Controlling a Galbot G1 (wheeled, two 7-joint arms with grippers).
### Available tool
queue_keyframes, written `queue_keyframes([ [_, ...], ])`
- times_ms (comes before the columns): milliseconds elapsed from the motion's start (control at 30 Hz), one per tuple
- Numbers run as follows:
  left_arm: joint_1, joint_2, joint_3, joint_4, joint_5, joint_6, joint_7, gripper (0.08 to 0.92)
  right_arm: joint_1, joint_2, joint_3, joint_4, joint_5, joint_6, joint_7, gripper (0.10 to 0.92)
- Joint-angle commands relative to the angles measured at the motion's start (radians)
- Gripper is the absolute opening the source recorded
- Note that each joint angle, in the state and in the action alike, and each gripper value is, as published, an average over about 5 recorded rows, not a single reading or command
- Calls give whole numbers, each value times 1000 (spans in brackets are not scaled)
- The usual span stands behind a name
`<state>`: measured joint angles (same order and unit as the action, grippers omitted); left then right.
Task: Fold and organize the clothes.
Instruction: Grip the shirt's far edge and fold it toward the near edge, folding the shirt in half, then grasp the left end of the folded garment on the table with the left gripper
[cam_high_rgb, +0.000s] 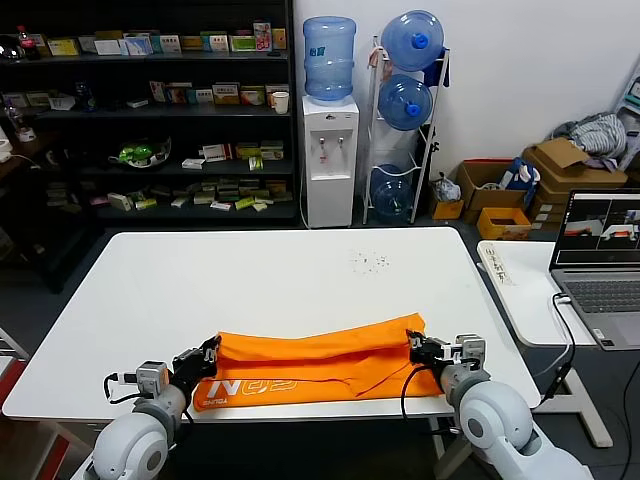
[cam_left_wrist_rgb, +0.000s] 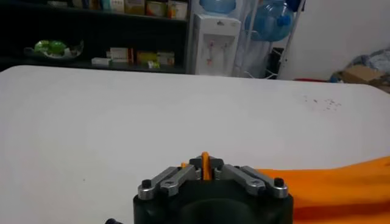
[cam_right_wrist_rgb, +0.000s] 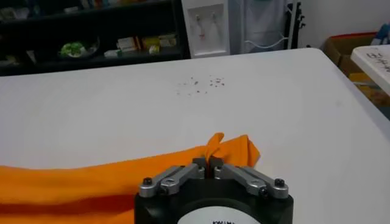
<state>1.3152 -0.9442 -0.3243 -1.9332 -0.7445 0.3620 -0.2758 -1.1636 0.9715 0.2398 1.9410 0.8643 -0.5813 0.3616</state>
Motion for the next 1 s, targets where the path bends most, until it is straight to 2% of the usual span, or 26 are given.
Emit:
queue_keyframes([
  [33, 35, -1, -15, -22, 11, 5, 3, 236, -30, -6, 19, 26, -3, 1, -17, 268],
  [367, 111, -17, -65, -31, 34, 5, 9, 522, -122, -20, 126, 51, -48, 32, -63, 554],
  [633, 165, -115, -127, -19, 48, -6, 52, 754, -223, 1, 227, 109, -99, 60, -90, 779],
  [733, 152, -131, -125, -9, 53, -6, 55, 808, -233, 14, 233, 122, -109, 62, -89, 816],
  [1000, 107, -126, -98, 36, 57, -5, 53, 823, -229, 31, 231, 125, -114, 61, -84, 823],
])
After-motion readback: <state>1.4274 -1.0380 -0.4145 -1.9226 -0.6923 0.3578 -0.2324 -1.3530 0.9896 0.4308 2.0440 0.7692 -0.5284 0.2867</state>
